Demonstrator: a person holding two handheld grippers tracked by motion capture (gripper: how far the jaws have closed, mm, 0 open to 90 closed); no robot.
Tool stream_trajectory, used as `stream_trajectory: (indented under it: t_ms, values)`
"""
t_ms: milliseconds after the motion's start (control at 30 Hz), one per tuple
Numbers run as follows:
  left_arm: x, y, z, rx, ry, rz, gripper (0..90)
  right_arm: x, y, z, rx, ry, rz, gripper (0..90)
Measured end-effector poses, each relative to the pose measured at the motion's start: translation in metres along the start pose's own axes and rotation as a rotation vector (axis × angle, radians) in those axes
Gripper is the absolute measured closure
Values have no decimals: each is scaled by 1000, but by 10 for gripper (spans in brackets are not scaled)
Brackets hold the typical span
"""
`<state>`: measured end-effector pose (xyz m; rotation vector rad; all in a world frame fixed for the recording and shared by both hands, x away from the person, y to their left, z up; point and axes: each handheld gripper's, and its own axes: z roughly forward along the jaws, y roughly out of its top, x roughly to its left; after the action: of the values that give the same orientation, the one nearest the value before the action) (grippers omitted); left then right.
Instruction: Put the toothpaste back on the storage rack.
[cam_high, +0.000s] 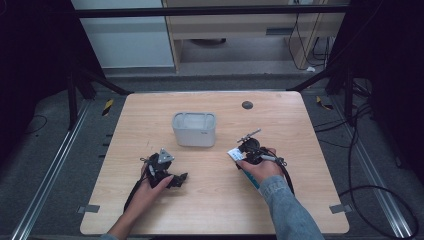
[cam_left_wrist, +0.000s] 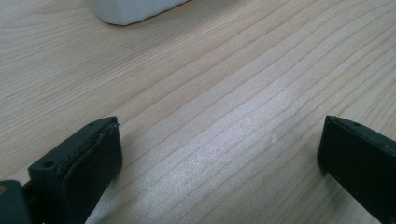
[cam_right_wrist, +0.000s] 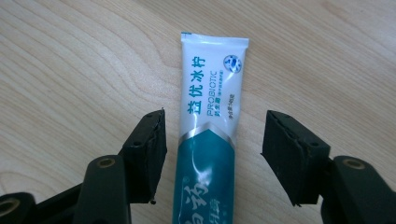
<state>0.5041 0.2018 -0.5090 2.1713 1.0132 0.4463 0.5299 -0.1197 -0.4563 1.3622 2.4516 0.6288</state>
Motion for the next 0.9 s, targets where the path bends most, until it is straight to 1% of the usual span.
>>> stream_trajectory:
  t_ms: [67, 167, 267, 467, 533, 700, 733, 867, 900]
  values:
    - [0, 0, 0, 0, 0, 0, 0, 0, 1, 6, 13, 3, 9, 387]
    - [0, 0, 0, 0, 0, 1, 0, 0, 1, 9, 18, 13, 10, 389]
    - [0, 0, 0, 0, 0, 0, 0, -1, 2, 13, 31, 11, 15, 389]
    - [0, 0, 0, 0, 0, 1, 0, 0, 2, 15, 42, 13, 4, 394]
    - [0, 0, 0, 0, 0, 1, 0, 0, 2, 17, 50, 16, 11, 406]
    - [0, 0, 0, 0, 0, 1, 0, -2, 2, 19, 59, 16, 9, 420]
    - [0, 0, 0, 1, 0, 1, 0, -1, 2, 19, 62, 24, 22, 434]
    - [0, 0, 0, 0, 0, 1, 0, -1, 3, 21, 66, 33, 16, 448]
    - [0, 0, 0, 0, 1, 1, 0, 0, 3, 22, 76, 33, 18, 451]
